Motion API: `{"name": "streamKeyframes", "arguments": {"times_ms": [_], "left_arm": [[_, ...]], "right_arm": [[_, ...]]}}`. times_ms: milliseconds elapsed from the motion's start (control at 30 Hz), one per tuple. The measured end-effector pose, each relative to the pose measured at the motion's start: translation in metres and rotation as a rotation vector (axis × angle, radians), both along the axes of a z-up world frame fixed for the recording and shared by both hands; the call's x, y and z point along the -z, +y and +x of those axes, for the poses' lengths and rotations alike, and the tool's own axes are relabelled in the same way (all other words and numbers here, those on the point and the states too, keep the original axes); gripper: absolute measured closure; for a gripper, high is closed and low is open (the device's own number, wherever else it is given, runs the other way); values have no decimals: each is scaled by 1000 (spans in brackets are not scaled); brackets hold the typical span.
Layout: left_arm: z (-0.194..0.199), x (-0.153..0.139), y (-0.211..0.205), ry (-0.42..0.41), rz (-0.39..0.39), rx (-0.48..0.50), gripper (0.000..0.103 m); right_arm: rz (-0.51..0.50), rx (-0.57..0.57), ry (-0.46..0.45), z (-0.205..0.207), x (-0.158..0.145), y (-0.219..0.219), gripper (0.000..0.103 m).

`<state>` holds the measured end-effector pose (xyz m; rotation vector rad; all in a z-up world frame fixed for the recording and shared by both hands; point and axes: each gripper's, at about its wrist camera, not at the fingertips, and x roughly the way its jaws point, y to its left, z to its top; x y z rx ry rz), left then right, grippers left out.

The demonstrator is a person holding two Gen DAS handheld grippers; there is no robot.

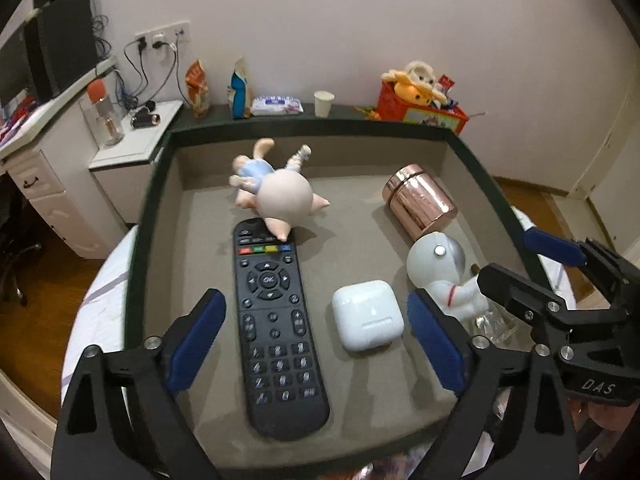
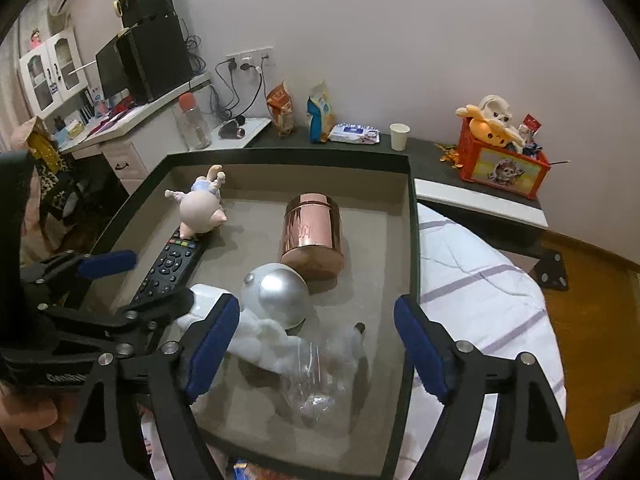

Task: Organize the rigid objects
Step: 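Carry the earbud case and glass jar into the pink box and release both, then withdraw both tools from the box back toward the remaining items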

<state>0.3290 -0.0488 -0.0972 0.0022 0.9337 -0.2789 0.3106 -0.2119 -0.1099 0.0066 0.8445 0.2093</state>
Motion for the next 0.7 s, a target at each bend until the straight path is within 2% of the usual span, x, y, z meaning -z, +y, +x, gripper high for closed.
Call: {"name": "streamKeyframes", "arguments": {"times_ms": [100,333,533,700], "left_arm": [[-17,-15,9,-32,-16,-9,4],[-84,-51,37,-116,-51,-32,1],[-145,-67,57,-152,-64,-58,0],[-196,-76,70,-175,-58,-73,0]], "right_arm": [[31,22,-23,-14,-10,-2,11],[95,55,-100,-82,-38,-3,11],[116,77,-150,-153,-57,-2,11],[115,110,-156,-205,-65,-4,11]]}}
